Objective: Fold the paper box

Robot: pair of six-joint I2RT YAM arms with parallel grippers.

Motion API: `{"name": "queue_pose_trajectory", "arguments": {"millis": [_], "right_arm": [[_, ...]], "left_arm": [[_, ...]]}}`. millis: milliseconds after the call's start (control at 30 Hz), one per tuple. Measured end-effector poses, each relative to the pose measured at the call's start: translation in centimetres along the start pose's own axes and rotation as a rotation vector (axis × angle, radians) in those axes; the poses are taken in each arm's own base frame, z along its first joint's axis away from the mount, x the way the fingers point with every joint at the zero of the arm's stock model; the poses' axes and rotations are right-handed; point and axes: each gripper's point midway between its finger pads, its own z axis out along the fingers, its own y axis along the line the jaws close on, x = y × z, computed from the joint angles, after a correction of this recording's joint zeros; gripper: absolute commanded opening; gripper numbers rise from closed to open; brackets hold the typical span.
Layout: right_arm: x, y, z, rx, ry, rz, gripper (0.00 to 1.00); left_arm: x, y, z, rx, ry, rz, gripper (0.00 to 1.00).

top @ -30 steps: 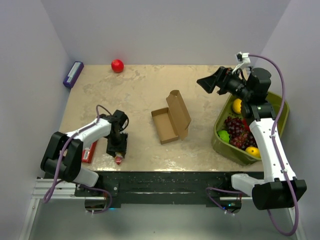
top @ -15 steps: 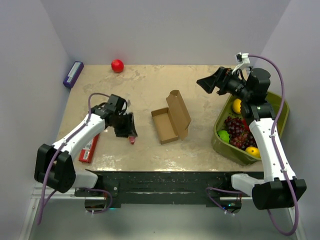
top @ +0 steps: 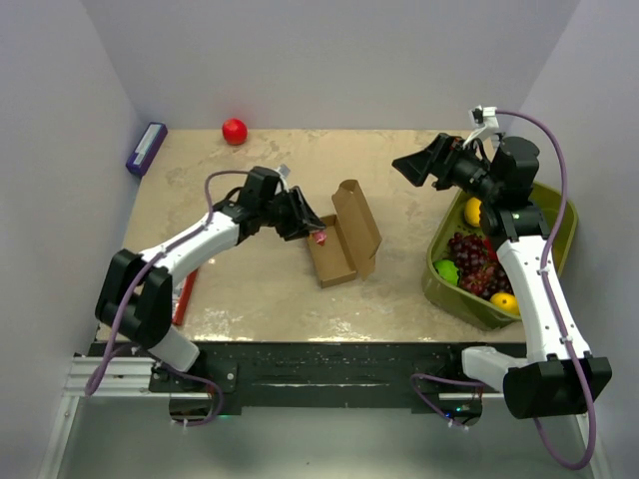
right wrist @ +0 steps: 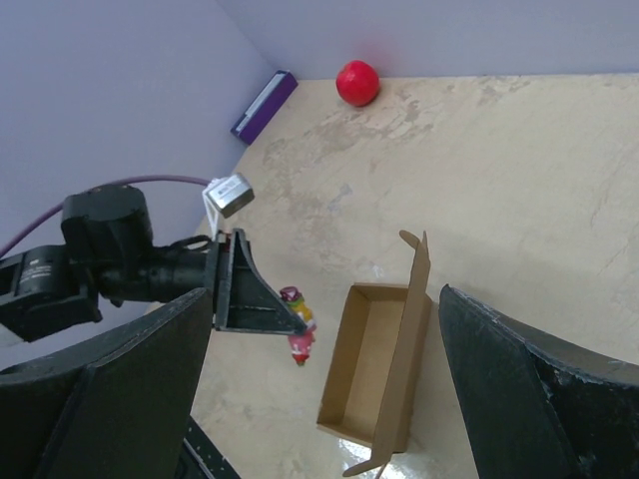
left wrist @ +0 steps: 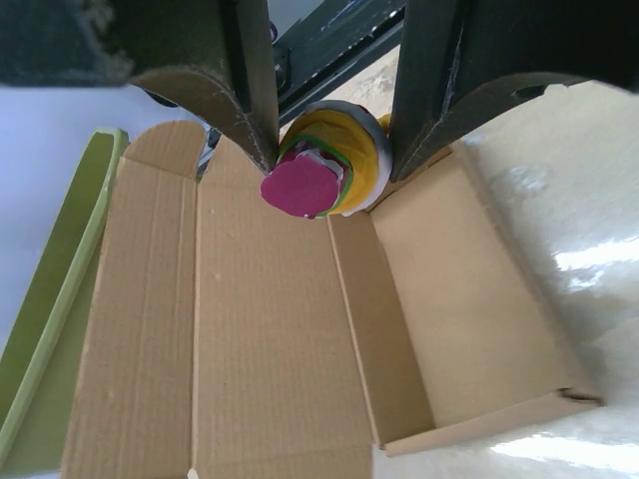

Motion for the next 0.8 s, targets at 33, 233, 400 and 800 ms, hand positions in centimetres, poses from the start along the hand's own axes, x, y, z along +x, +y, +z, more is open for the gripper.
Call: {"name": "queue_pose_trajectory", "arguments": {"millis": [33, 233, 400, 800], "right_arm": [[0.0, 0.0, 0.0, 0.0, 0.0, 0.001, 0.98], [0.0, 0.0, 0.0, 0.0, 0.0, 0.002, 0.98], [0.0, 0.0, 0.0, 0.0, 0.0, 0.002, 0.98], [0.0, 0.0, 0.0, 0.0, 0.0, 0.002, 0.98]], "left_arm": [[0.3, -0.2, 0.8, 0.003, 0.013, 0.0, 0.21], [2.2, -0.3, 4.0, -0.002, 0.081, -0.009, 0.31], [2.8, -0.2, 4.5, -0.004, 0.1, -0.018, 0.38], [3.8, 2.2, 7.1, -0.055, 0.166, -0.012, 0.87]]}}
